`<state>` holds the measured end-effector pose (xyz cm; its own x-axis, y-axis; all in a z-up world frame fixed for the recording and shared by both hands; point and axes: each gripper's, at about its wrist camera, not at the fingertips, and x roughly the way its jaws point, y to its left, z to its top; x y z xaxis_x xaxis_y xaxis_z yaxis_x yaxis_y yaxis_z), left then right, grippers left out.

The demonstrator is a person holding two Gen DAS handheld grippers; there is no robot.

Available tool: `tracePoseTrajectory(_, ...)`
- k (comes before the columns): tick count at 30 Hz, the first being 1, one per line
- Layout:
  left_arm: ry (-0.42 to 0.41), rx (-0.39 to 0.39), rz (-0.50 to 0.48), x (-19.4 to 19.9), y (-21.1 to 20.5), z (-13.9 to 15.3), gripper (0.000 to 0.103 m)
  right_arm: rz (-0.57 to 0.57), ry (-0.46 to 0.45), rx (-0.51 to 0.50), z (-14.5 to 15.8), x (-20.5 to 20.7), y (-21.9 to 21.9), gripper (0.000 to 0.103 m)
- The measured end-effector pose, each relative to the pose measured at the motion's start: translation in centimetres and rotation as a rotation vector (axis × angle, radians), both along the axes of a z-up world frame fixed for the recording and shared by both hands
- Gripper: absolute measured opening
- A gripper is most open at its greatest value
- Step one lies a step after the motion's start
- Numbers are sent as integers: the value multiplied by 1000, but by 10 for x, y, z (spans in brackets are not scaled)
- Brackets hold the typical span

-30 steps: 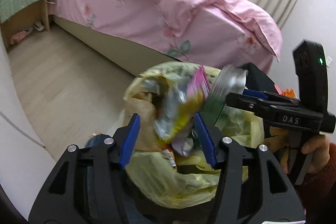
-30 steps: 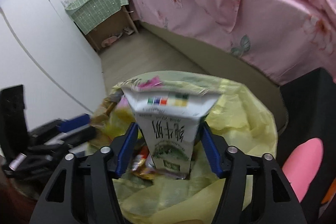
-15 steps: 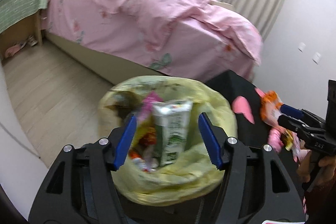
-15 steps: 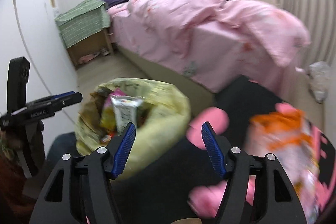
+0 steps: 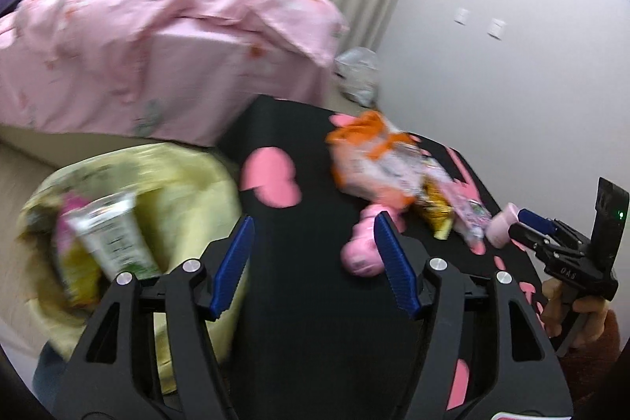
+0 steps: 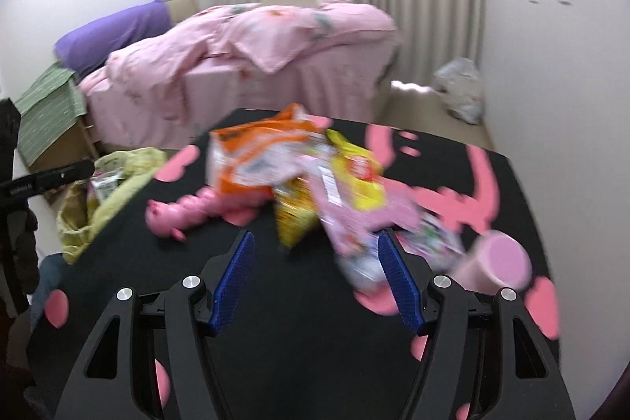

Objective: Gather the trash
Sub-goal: 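Move both tools back over the table toward the remaining snacks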

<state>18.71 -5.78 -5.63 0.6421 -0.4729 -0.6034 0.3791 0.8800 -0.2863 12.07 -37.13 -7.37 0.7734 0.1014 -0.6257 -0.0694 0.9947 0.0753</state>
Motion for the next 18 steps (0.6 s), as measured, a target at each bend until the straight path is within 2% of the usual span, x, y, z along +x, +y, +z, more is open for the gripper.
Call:
tracePoseTrajectory(3, 21, 23, -35, 12, -33, -6, 62, -52, -8, -23, -5, -17, -21, 62)
tracePoseTrajectory(7, 58, 3, -115, 15, -75, -13, 62, -103, 20, -58, -20, -32, -43, 62)
tracePoseTrajectory(13, 97, 51, -244, 16, -140, -25, 63, -172, 36, -32, -34, -48, -70, 62)
tracePoseTrajectory(18, 178, 20, -244, 35, -183, -38, 63, -196, 35, -52, -39, -61, -76, 62)
